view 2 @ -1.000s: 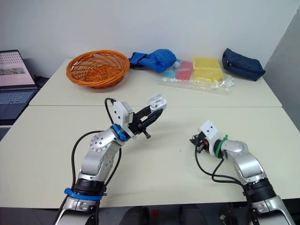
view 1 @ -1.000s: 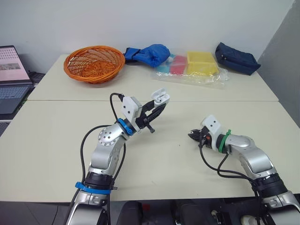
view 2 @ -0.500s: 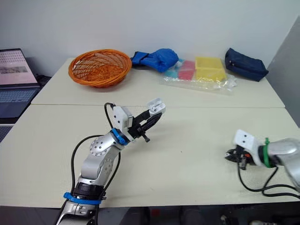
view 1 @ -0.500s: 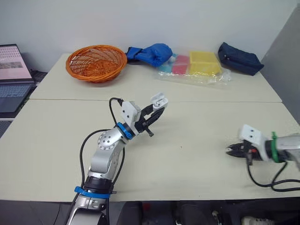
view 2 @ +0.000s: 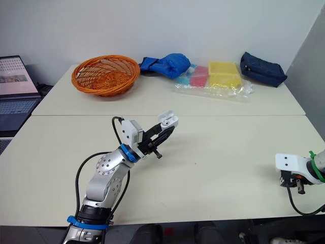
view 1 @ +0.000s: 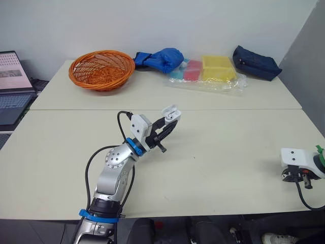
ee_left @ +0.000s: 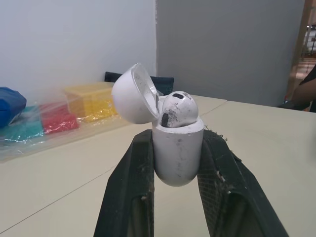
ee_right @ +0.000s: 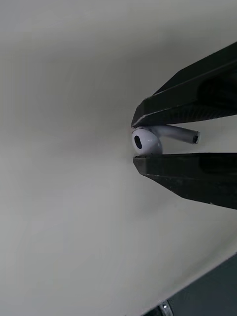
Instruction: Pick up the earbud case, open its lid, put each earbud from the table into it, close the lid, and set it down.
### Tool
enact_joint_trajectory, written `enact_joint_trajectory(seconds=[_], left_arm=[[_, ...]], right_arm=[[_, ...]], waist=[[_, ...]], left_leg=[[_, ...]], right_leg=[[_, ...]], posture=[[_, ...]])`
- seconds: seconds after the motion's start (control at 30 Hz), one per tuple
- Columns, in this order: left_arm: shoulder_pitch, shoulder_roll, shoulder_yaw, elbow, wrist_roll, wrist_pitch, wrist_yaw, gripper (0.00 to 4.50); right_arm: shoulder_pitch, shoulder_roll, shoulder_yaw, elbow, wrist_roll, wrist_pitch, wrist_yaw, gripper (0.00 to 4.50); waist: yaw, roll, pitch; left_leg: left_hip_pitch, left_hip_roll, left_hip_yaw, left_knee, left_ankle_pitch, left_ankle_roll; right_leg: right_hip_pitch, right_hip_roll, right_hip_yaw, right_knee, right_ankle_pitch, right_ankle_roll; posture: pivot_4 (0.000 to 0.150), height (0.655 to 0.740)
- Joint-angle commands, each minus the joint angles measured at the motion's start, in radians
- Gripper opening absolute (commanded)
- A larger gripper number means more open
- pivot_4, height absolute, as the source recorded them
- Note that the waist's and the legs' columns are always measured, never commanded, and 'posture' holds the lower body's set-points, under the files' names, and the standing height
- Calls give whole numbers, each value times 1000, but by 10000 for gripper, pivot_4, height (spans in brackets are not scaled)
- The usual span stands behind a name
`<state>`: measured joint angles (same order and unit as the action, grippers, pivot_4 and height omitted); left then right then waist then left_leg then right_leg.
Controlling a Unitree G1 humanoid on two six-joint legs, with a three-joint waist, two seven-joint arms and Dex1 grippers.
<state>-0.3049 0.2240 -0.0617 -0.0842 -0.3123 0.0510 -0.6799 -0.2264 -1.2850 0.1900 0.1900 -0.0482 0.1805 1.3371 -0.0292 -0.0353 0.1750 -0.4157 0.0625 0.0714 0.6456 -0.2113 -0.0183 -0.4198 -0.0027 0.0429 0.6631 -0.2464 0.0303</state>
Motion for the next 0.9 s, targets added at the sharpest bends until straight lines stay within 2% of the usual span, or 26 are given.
enact_joint_trajectory(seconds=[0.03,0.73,0.9], left_arm=[[5,1,-1,-66,-14,8,10,8048],[4,19,-7,-102,-23,54,-4,8048],[-1,24,0,-99,-26,53,-13,8048]], right_arm=[[0,2,-5,32,-21,-13,5,4112],[118,-31,-60,48,-14,-1,31,4112],[111,21,-82,48,-10,-17,-9,4112]], waist=[[0,0,0],[21,-1,-1],[24,-2,-1]], left_leg=[[0,0,0,0,0,0],[0,0,1,1,0,0],[0,0,1,1,0,0]], right_leg=[[0,0,0,0,0,0],[2,-1,-1,0,0,0],[2,-1,-1,0,0,0]], posture=[[1500,7400],[1500,7400],[1500,7400]])
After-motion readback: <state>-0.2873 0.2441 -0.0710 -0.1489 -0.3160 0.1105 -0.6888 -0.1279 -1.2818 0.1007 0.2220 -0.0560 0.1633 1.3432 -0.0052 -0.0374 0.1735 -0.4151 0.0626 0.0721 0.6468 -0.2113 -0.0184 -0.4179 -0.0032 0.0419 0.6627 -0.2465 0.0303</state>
